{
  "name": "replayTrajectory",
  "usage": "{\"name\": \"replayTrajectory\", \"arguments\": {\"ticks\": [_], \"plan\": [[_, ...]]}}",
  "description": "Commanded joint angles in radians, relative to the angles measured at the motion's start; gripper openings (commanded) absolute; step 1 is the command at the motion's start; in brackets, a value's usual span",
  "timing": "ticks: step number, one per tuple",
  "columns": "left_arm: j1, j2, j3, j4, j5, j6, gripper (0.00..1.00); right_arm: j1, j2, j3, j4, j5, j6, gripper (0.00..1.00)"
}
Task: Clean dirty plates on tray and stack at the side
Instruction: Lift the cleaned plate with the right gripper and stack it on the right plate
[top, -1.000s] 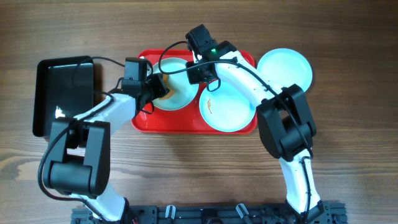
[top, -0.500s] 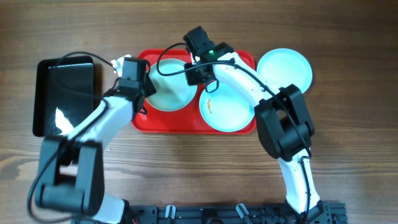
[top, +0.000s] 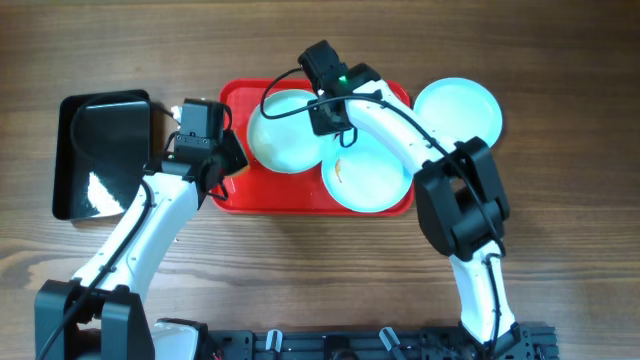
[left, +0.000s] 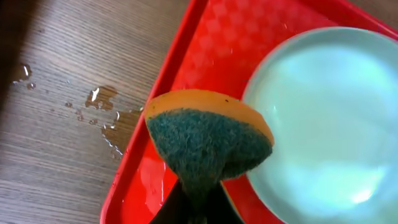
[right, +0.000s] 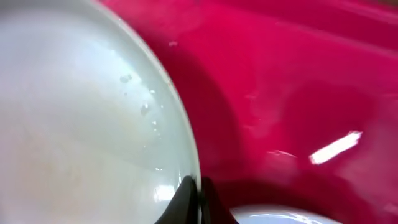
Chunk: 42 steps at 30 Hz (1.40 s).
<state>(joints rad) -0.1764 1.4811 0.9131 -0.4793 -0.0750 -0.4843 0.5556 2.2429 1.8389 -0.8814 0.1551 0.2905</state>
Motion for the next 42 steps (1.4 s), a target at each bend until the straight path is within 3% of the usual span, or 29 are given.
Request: {"name": "replayTrajectory", "arguments": {"ticks": [1, 3, 8, 13, 21, 27, 39, 42], "plan": [[0.003, 0.006, -0.004, -0.005, 0.034, -0.023, 0.04, -0.003, -0.121, 0.072, -0.056, 0.289, -0.053, 0.04], [0.003, 0.006, -0.004, -0.003, 0.033, -0.046, 0.04, -0.003, -0.174, 0.089, -0.066, 0.298, -0.132, 0.04], [0.003, 0.006, -0.004, 0.034, 0.034, -0.067, 0.04, -0.002, -0.307, 0.095, -0.047, 0.298, -0.170, 0.04], [0.003, 0.006, -0.004, 0.053, 0.034, -0.105, 0.04, 0.033, -0.365, 0.095, -0.044, 0.303, -0.430, 0.04], [0.003, 0.006, -0.004, 0.052, 0.057, -0.104, 0.04, 0.169, -0.326, 0.088, 0.089, 0.801, -0.661, 0.04], [0.003, 0.006, -0.004, 0.041, 0.060, -0.105, 0.04, 0.211, -0.296, 0.087, 0.153, 0.951, -0.806, 0.04], [0.003, 0.006, -0.004, 0.045, 0.060, -0.105, 0.04, 0.211, -0.296, 0.087, 0.194, 0.999, -0.809, 0.04], [0.003, 0.006, -0.004, 0.045, 0.060, -0.105, 0.04, 0.204, -0.296, 0.087, 0.172, 0.988, -0.658, 0.04]]}}
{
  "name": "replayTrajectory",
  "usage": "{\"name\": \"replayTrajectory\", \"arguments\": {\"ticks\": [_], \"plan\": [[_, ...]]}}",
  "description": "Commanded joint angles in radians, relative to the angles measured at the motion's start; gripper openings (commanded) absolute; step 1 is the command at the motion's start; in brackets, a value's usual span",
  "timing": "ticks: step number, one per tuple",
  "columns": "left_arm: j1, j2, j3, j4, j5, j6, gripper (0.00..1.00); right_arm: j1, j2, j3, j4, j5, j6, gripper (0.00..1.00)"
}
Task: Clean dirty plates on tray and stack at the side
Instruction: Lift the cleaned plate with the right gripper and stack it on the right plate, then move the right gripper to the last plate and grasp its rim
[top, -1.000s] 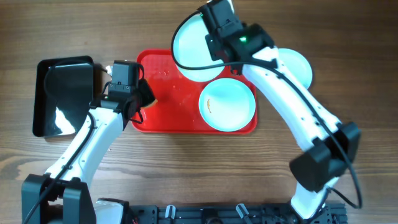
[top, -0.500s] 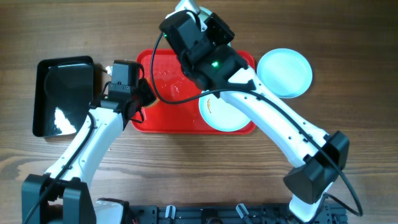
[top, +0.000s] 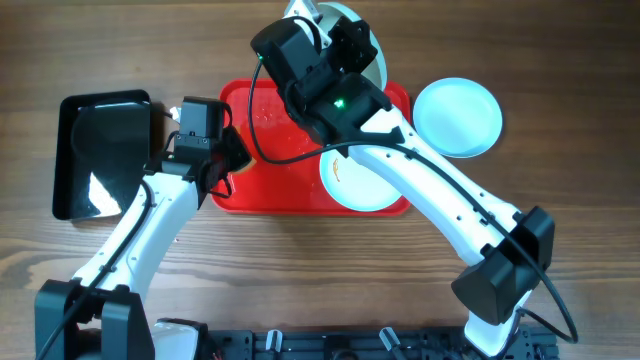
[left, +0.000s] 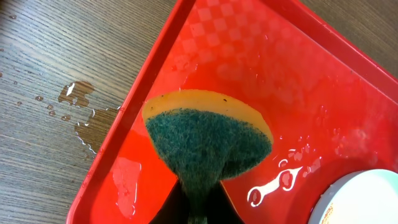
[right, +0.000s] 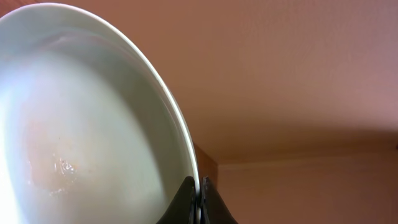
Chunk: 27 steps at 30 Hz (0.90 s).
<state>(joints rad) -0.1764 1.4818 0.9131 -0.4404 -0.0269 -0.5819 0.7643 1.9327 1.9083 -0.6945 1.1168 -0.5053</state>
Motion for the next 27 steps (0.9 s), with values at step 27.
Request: {"name": "replayTrajectory", "arguments": {"ticks": [27], "plan": [[0.003, 0.006, -0.005, 0.010, 0.019, -0.007, 0.04, -0.940, 0.014, -0.458, -0.157, -1.021, 0.966, 0.04]]}}
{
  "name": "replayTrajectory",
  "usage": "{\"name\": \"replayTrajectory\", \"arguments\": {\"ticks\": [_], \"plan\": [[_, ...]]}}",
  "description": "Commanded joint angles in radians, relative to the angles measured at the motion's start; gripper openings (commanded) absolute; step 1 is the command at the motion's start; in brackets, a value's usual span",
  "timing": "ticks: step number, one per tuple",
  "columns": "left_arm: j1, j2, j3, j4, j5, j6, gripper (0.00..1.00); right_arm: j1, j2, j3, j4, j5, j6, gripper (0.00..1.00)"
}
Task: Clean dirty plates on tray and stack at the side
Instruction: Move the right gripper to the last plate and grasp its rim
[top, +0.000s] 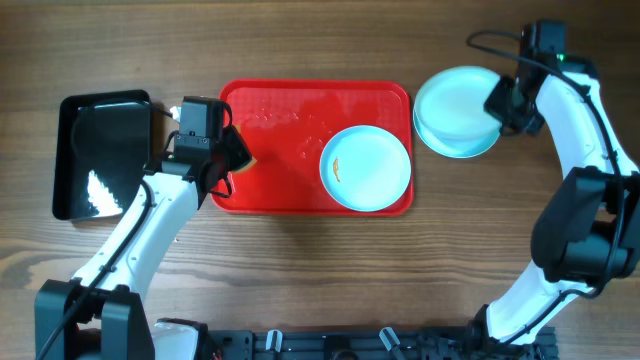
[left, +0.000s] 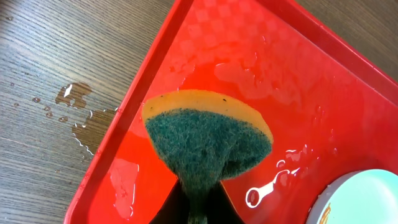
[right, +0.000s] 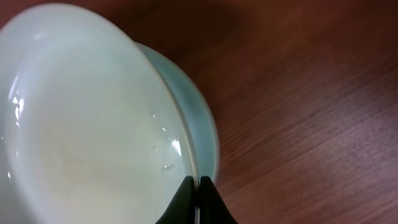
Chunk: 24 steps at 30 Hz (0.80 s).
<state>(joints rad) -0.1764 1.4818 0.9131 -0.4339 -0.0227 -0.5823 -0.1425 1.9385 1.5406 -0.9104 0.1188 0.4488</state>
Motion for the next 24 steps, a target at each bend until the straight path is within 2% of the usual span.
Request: {"name": "replayTrajectory", "arguments": {"ticks": [1, 2, 3, 4, 5, 6, 7, 8, 11, 14, 15, 19, 24], "plan": [[0.003, 0.006, -0.005, 0.003, 0.015, -0.006, 0.04, -0.036, 0.008, -0.125, 0.096, -0.043, -0.050, 0.04], [0.003, 0.006, -0.005, 0.003, 0.015, -0.006, 0.04, -0.035, 0.008, -0.145, 0.118, -0.067, -0.092, 0.04], [0.003, 0.007, -0.005, 0.004, 0.015, -0.006, 0.04, -0.035, 0.008, -0.157, 0.135, -0.099, -0.120, 0.09], [0.003, 0.007, -0.005, 0.004, 0.015, -0.006, 0.04, -0.035, 0.008, -0.164, 0.145, -0.129, -0.132, 0.18], [0.003, 0.007, -0.005, 0.005, 0.015, -0.007, 0.04, -0.035, 0.008, -0.167, 0.157, -0.175, -0.134, 0.35], [0.003, 0.007, -0.005, 0.006, 0.015, -0.007, 0.04, -0.035, 0.008, -0.166, 0.163, -0.207, -0.134, 0.58], [0.003, 0.007, -0.005, 0.006, 0.016, -0.006, 0.04, -0.035, 0.008, -0.166, 0.169, -0.234, -0.134, 0.75], [0.003, 0.007, -0.005, 0.006, 0.015, -0.007, 0.04, -0.035, 0.008, -0.166, 0.170, -0.268, -0.132, 0.79], [0.003, 0.007, -0.005, 0.007, 0.015, -0.006, 0.04, -0.033, 0.008, -0.167, 0.167, -0.452, -0.146, 0.81], [0.003, 0.007, -0.005, 0.007, 0.015, -0.007, 0.04, 0.007, 0.008, -0.166, 0.150, -0.682, -0.243, 0.81], [0.003, 0.007, -0.005, 0.007, 0.015, -0.007, 0.04, 0.028, 0.008, -0.166, 0.139, -0.696, -0.256, 0.81], [0.003, 0.007, -0.005, 0.007, 0.015, -0.007, 0.04, 0.190, 0.008, -0.166, 0.095, -0.542, -0.288, 0.81], [0.003, 0.008, -0.006, 0.008, 0.015, -0.007, 0.04, 0.383, 0.008, -0.167, 0.086, -0.148, -0.345, 0.80]]}}
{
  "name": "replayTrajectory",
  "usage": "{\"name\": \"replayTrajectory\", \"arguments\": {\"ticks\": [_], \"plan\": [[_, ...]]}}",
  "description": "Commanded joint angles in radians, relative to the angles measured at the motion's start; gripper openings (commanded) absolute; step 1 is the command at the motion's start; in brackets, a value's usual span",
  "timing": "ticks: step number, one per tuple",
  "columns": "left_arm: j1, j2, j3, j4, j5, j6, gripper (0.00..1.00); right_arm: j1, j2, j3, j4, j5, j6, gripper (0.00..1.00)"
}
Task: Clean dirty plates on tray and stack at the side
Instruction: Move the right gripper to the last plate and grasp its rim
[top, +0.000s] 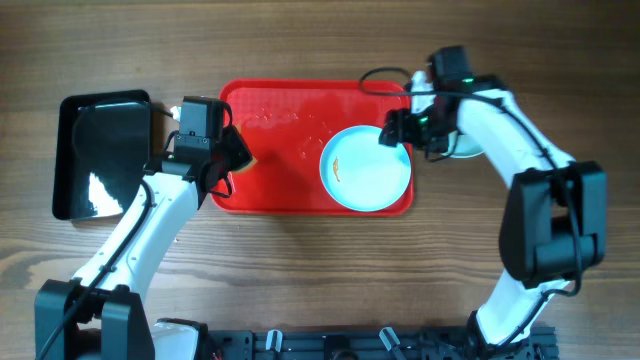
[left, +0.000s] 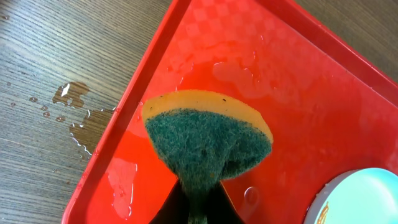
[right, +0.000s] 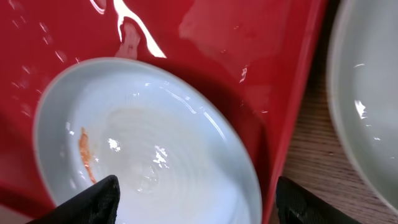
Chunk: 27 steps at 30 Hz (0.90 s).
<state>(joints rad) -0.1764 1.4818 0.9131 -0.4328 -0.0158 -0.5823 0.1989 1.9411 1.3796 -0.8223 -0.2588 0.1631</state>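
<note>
One pale plate (top: 366, 168) with an orange smear (right: 84, 146) lies at the right end of the red tray (top: 280, 150). My right gripper (right: 199, 208) hangs open just above this plate (right: 143, 143), one finger (right: 93, 199) on each side of it, holding nothing. The stacked clean plates (right: 367, 106) rest on the table right of the tray, mostly under my right arm in the overhead view. My left gripper (top: 235, 160) hovers over the tray's left end, shut on a yellow and green sponge (left: 208, 137).
A black tray (top: 100, 155) lies at the far left. Water drops (left: 74, 106) lie on the wood beside the red tray's left rim, and puddles wet the tray floor (left: 242, 71).
My right gripper was shut on a clean plate's rim over the plate at the right. Now it is open above the smeared plate on the tray, and the clean plate lies on the stack.
My right gripper was shut on the rim of a plate on the tray, beside the smeared one. Then it held that plate high above the tray, then over the plate at the right side. Now that plate is stacked there. The left gripper kept the sponge throughout.
</note>
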Motion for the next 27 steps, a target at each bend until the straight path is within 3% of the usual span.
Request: {"name": "replayTrajectory", "arguments": {"ticks": [1, 9, 13, 16, 27], "plan": [[0.003, 0.013, -0.006, 0.008, 0.008, -0.007, 0.04, 0.073, 0.006, -0.011, 0.000, 0.269, -0.116, 0.80], [0.003, 0.069, -0.006, 0.029, 0.028, -0.006, 0.04, 0.091, 0.039, -0.046, 0.077, 0.298, -0.325, 0.78], [0.003, 0.069, -0.006, 0.035, 0.027, -0.006, 0.04, 0.092, 0.052, -0.046, 0.106, 0.171, -0.429, 0.75], [0.003, 0.069, -0.006, 0.035, 0.027, -0.006, 0.04, 0.098, 0.052, -0.046, 0.112, 0.173, -0.433, 0.74], [0.003, 0.069, -0.006, 0.032, 0.027, -0.006, 0.04, 0.123, 0.119, -0.046, 0.109, 0.169, -0.339, 0.50]]}}
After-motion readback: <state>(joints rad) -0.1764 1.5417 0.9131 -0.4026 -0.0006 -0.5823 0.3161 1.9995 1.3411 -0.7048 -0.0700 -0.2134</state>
